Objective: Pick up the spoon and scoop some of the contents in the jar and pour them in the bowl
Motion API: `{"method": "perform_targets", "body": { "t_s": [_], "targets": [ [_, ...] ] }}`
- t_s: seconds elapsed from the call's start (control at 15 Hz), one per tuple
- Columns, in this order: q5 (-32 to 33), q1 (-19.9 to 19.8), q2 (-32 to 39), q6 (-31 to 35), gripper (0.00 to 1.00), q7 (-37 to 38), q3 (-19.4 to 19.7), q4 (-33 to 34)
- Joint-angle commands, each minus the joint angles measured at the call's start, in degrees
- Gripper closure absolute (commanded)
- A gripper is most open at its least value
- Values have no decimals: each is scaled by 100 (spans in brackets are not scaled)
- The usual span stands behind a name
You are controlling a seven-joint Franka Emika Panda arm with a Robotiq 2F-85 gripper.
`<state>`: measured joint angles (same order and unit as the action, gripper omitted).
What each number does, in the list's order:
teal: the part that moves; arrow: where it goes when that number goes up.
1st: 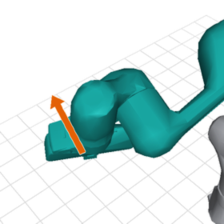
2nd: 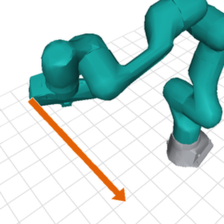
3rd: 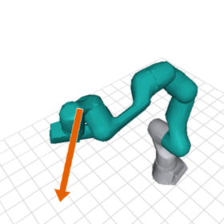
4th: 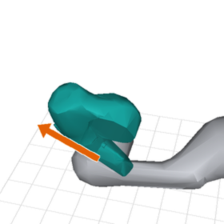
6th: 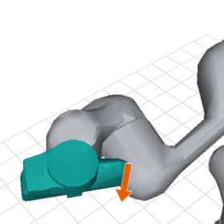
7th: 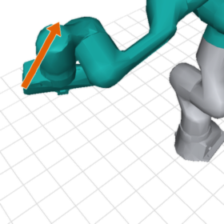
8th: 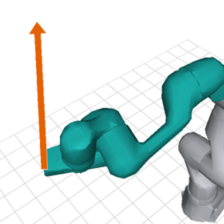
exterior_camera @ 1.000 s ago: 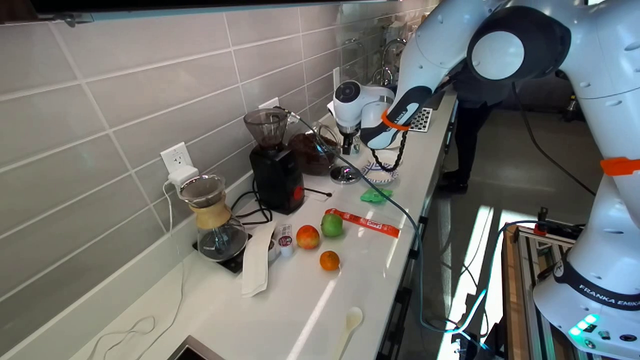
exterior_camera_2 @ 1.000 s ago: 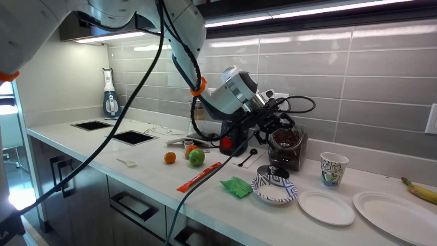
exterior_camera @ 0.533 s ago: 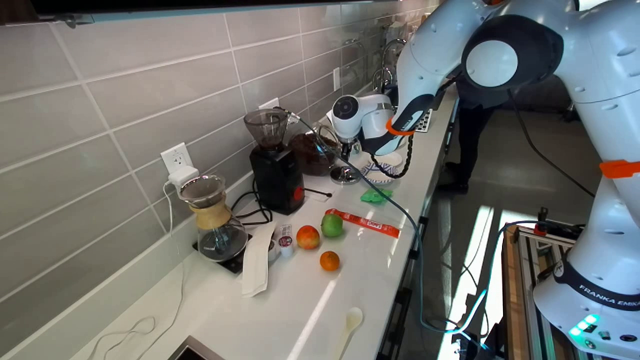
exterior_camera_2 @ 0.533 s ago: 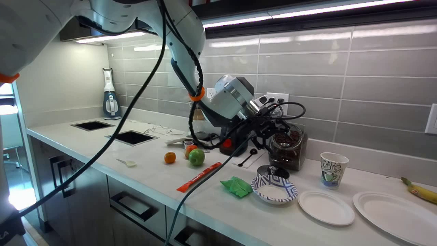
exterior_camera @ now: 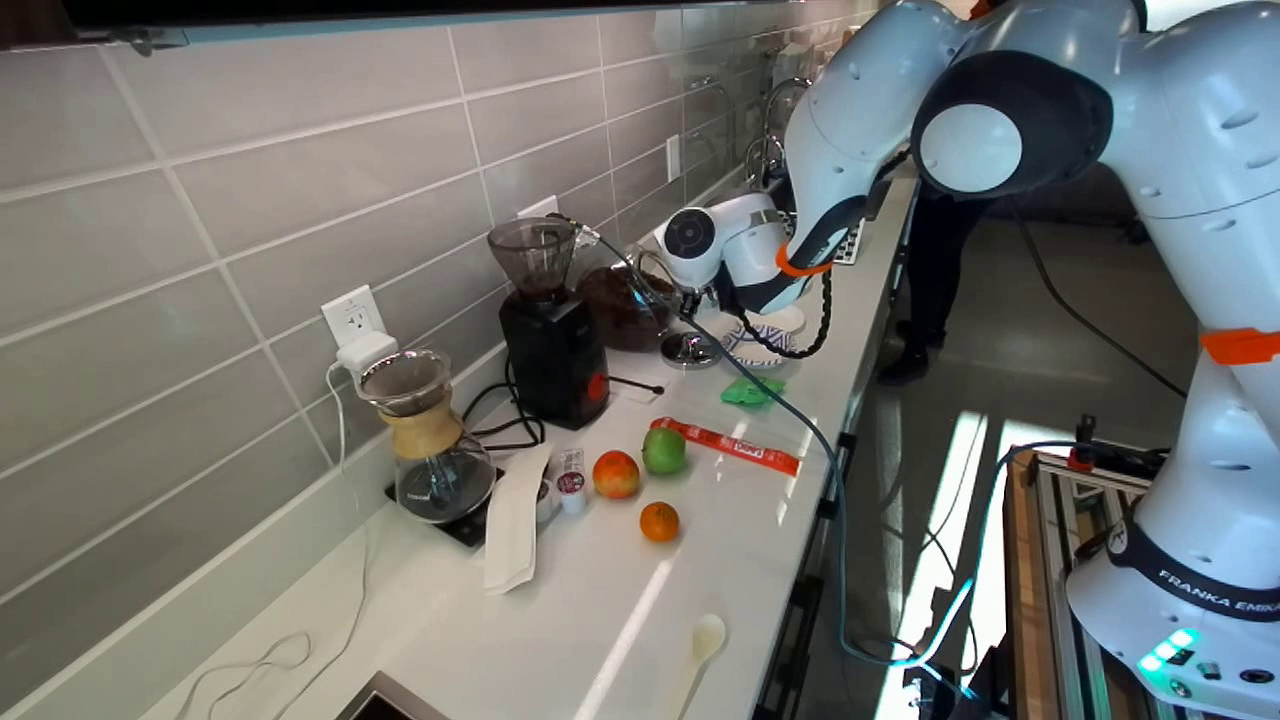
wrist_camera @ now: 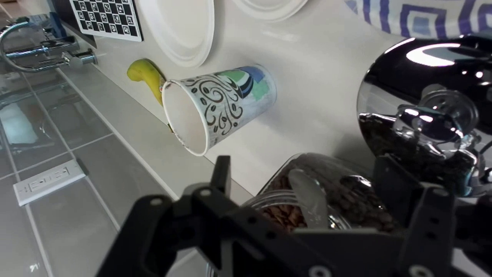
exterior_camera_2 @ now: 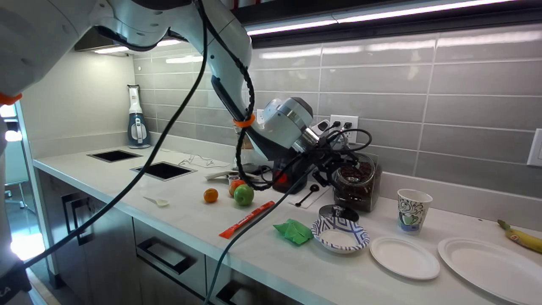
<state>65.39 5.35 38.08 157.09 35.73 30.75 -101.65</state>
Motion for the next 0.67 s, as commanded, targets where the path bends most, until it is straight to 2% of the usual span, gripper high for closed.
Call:
{"method": "perform_targets", "body": {
  "t_s": [0.0,0.33,0.6],
  "targets": [
    [362,166,235,67,10,523,213,186],
    [598,199,415,61,10,730,284,374],
    [862,241,546,54,18,848,338,527]
  ]
}}
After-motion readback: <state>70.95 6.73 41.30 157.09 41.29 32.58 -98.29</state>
